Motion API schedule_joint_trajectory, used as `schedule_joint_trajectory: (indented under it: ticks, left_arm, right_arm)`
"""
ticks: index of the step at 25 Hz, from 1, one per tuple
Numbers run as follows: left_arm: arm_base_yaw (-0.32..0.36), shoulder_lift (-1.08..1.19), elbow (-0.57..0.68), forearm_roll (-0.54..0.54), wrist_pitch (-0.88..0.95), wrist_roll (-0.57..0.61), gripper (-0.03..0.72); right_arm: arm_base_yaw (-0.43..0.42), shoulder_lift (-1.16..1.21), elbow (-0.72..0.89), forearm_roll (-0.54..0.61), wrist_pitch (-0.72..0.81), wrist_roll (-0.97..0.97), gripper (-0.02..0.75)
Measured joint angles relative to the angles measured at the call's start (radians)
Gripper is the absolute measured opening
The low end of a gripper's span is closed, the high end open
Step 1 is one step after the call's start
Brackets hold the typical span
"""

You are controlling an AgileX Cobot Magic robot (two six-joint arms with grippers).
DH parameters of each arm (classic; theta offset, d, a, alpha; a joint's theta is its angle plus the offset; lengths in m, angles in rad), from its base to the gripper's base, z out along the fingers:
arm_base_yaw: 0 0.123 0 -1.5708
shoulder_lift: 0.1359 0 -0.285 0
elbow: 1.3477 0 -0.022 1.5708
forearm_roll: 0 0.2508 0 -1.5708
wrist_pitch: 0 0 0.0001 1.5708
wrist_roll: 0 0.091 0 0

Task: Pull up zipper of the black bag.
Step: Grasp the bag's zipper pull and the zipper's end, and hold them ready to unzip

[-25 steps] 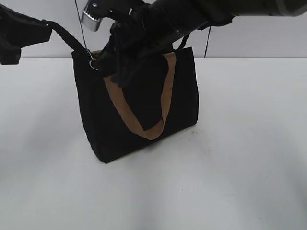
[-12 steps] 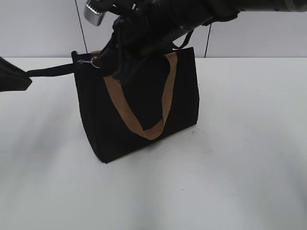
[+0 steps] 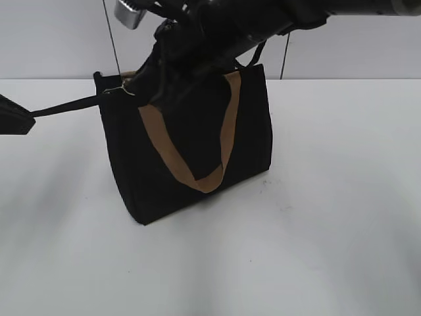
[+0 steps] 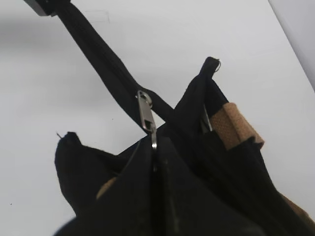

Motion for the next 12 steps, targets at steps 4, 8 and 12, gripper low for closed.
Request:
schedule_joint_trajectory:
  ticks: [4, 8, 12]
  left_arm:
    - [0.000, 0.000, -0.002, -0.013, 0.003, 0.000, 0.072]
    - [0.002, 0.000, -0.003, -0.007, 0.005, 0.000, 0.071]
    - [0.002, 0.001, -0.004, -0.009, 0.005, 0.000, 0.071]
  right_arm:
    - [-0.020, -0.007, 0.000, 0.012, 0.018, 0.112, -0.001]
    - [-0.064, -0.023, 0.000, 0.011, 0.023, 0.270, -0.001]
    - [-0.079, -0.026, 0.000, 0.021, 0.032, 0.335, -0.001]
